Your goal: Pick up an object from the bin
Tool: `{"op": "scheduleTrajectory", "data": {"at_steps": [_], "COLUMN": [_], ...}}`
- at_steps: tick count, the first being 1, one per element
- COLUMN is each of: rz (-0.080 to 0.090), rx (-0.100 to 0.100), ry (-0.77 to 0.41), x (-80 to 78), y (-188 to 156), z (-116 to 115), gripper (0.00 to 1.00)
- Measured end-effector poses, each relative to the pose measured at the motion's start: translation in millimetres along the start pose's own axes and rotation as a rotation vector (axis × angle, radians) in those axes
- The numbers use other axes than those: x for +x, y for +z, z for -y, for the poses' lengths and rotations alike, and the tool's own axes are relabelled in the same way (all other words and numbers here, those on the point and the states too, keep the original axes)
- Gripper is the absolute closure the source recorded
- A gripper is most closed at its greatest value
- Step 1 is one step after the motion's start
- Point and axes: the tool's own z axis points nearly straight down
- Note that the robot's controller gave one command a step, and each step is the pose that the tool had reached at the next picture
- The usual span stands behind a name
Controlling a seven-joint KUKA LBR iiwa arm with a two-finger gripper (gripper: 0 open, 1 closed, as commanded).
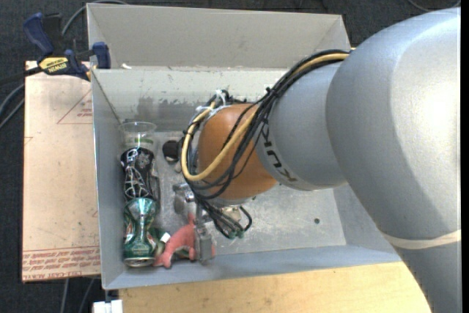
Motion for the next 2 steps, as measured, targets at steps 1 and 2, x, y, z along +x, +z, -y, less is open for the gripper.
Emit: {"op": "scheduleTrajectory", "data": {"at_steps": [1, 2], "rz": [-0.009, -0.009], "rx": [0.002, 0.002], "ry": [0.410, 0.410], "x": [-6.6, -6.6], "y": [-0.7, -0.7], "z": [-8.8, -8.7], "gripper": [1.00, 1.00]}}
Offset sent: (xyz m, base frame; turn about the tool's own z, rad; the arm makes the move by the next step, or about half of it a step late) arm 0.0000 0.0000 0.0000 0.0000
